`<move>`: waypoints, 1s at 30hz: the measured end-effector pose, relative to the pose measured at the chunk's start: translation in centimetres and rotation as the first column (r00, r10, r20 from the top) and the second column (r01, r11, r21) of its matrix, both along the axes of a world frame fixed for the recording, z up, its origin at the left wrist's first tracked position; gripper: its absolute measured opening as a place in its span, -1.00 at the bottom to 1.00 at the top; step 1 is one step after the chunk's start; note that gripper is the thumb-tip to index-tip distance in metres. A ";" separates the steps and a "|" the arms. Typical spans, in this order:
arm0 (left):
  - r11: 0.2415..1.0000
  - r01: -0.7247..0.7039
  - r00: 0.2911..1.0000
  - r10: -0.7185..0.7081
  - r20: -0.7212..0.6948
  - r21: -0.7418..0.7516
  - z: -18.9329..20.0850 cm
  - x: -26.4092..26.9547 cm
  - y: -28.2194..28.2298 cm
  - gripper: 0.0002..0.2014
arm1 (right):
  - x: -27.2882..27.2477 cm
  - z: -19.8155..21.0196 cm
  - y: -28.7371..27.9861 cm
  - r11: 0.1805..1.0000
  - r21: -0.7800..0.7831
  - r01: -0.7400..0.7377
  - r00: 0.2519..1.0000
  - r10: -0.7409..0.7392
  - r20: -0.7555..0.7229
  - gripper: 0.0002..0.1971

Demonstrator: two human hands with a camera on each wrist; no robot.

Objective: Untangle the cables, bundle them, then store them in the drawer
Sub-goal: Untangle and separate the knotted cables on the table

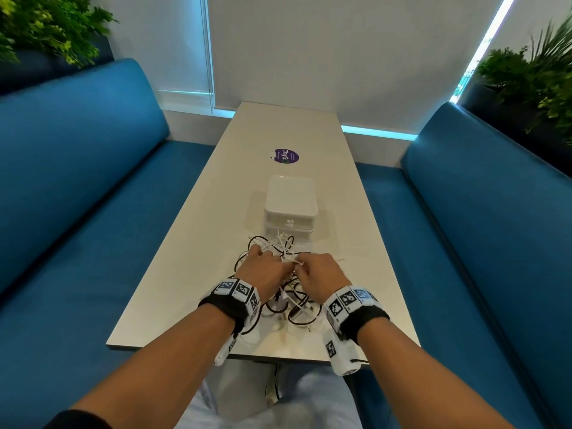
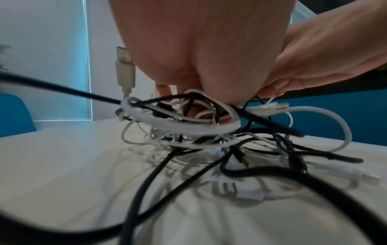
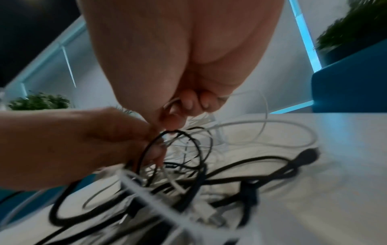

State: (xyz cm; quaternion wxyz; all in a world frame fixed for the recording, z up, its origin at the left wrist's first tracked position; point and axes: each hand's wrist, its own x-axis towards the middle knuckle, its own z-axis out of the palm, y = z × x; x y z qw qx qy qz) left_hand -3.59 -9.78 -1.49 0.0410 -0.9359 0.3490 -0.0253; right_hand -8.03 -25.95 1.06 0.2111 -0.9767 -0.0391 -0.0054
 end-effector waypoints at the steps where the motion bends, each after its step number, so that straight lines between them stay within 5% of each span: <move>1: 1.000 -0.008 1.000 0.008 0.001 -0.006 0.0 0.0 0.0 -0.82 | 0.0 0.0 0.3 1.000 0.015 -0.013 1.000 0.014 -0.017 -0.80; 7: 0.987 -0.067 0.997 0.060 -0.050 -0.147 0.3 -0.4 0.3 -0.83 | 0.3 -0.4 -0.5 0.999 0.050 0.008 0.988 0.000 -0.156 -0.79; 13: 0.977 -0.071 0.982 0.033 -0.186 -0.201 0.3 -0.3 0.7 -0.80 | 0.3 -0.2 -1.7 0.997 0.032 0.075 0.994 -0.072 -0.086 -0.81; 20: 0.959 -0.140 0.987 0.115 -0.110 -0.247 1.4 0.1 0.6 -0.57 | 0.8 0.7 -2.5 0.993 -0.008 0.118 0.993 -0.118 -0.025 -0.79; 26: 0.936 -0.067 0.979 -0.005 -0.203 -0.345 1.7 -0.1 1.2 -0.80 | 0.5 0.7 -3.8 0.982 0.007 0.188 0.979 -0.187 -0.086 -0.74; 30: 0.910 -0.022 0.991 -0.033 -0.127 -0.413 1.7 -0.3 1.4 -0.87 | 0.0 0.2 -3.6 0.979 0.023 0.201 0.975 -0.198 -0.102 -0.63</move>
